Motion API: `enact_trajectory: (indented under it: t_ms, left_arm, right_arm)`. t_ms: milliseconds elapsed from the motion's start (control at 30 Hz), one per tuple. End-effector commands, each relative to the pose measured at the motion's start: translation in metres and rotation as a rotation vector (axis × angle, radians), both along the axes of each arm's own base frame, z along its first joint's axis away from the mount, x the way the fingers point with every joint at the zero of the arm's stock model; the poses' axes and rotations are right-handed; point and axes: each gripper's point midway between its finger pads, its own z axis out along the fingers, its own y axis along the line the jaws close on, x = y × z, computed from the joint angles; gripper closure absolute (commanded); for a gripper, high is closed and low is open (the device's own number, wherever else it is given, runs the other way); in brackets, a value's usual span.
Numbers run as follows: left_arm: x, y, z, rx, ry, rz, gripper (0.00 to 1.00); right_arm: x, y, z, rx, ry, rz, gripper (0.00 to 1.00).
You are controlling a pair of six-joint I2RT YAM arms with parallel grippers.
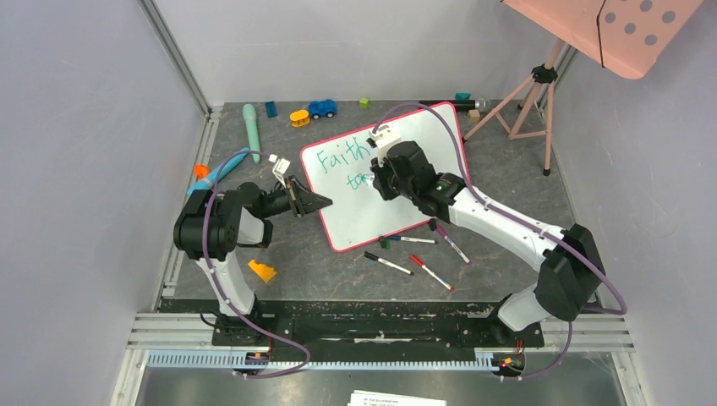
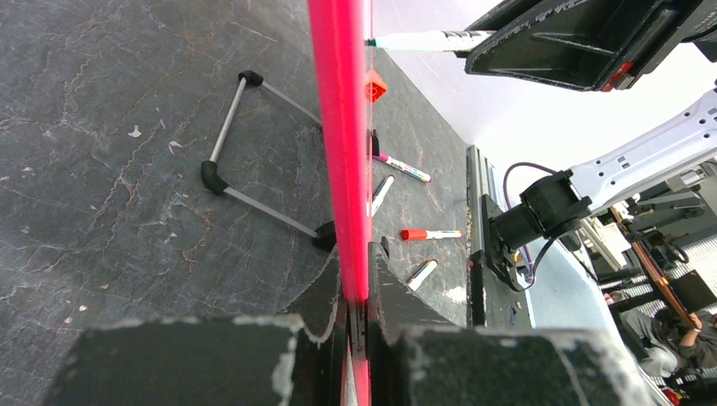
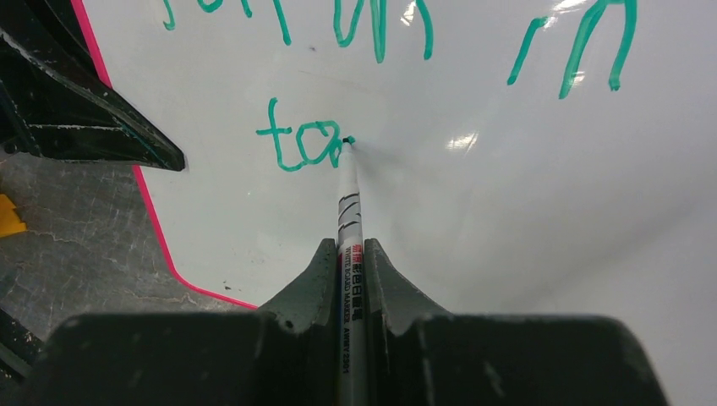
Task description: Write a sentence on the whiteboard
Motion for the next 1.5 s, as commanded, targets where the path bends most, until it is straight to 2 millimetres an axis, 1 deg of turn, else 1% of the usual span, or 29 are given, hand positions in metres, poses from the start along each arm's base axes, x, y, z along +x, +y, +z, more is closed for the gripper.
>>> enact_trajectory:
  t_ms: [0, 133, 333, 800, 900, 1067, 1467]
  left_arm:
    - [-0.023, -0.009, -0.004, 0.044, -0.163, -0.136, 0.98]
    - [-0.023, -0.009, -0.005, 0.044, -0.162, -0.136, 0.98]
    - [-0.023, -0.009, -0.005, 0.044, -0.162, -0.137, 0.98]
    - [-0.023, -0.009, -0.004, 0.045, -0.164, -0.137, 0.98]
    - [-0.023, -0.009, -0.004, 0.045, -0.164, -0.137, 0.98]
    - [-0.023, -0.009, -0.004, 0.045, -0.165, -0.136, 0.98]
    - [-0.023, -0.009, -0.004, 0.045, -0.165, -0.136, 0.98]
  right_arm:
    - [0.022, -0.007, 0.014, -0.023, -0.064, -0.056, 1.0]
    - [0.023, -0.007, 0.016, -0.023, -0.068, -0.06, 1.0]
    - [0.026, -0.013, 0.017, -0.033, -0.075, -0.084, 1.0]
    - [0.025, -0.027, 0.011, -0.05, -0.072, -0.115, 1.0]
    - [0.024, -0.026, 0.011, -0.043, -0.065, -0.105, 1.0]
    - [0.02, -0.026, 0.006, -0.037, -0.05, -0.099, 1.0]
    - [0.005, -0.033, -0.012, -0.04, -0.009, -0.088, 1.0]
